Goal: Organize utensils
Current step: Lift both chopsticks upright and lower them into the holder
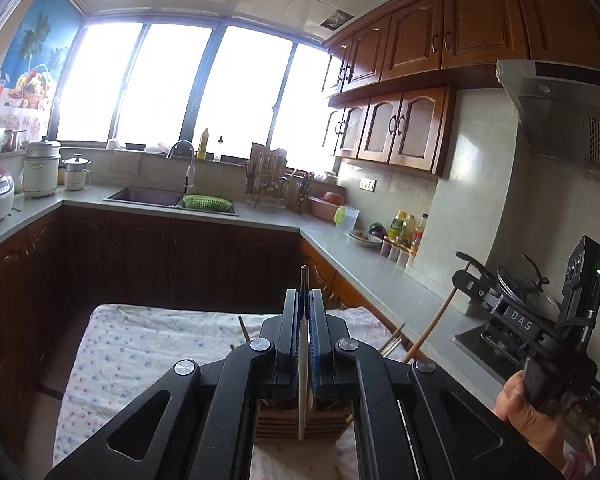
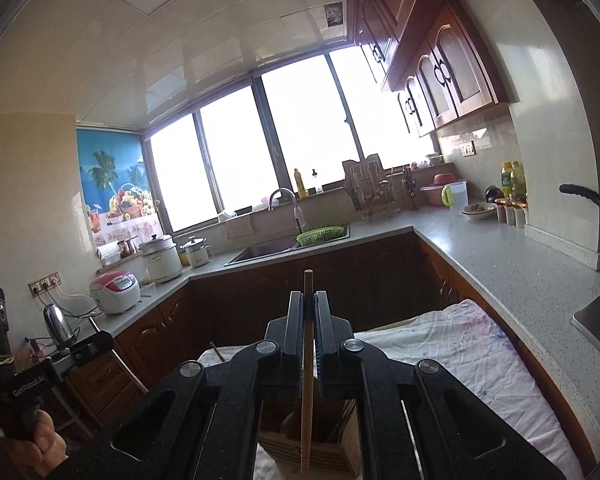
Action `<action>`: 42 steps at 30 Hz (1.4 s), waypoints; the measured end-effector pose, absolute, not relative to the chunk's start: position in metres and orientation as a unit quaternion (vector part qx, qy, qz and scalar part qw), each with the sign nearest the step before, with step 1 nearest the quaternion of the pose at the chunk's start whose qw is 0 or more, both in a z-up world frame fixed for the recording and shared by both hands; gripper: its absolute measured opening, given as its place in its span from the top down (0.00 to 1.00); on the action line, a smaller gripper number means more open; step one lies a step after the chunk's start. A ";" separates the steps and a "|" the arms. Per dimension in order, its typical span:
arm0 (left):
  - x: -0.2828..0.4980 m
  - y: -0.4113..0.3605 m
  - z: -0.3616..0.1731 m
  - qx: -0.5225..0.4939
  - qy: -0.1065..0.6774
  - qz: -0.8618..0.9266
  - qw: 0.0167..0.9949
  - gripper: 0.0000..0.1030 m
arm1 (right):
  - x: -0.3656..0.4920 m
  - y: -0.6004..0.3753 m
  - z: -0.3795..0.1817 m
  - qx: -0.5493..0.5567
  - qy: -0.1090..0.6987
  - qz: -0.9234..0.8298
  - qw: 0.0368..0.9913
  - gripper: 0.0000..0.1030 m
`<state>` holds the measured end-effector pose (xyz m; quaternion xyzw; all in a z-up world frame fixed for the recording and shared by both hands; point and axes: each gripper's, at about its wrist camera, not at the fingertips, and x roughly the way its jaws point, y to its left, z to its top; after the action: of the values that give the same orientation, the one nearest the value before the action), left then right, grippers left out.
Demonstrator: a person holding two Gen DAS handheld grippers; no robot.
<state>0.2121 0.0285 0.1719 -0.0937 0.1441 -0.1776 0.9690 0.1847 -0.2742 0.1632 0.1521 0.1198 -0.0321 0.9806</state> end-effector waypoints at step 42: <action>0.292 0.001 0.070 -0.112 0.236 -0.145 0.954 0.97 | 0.215 -0.279 0.077 0.161 0.183 -0.060 0.968 0.95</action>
<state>0.2922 0.0013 0.0701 -0.1116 0.2363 -0.1449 0.9543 0.2146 -0.2792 0.0765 0.1610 0.1831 -0.0605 0.9679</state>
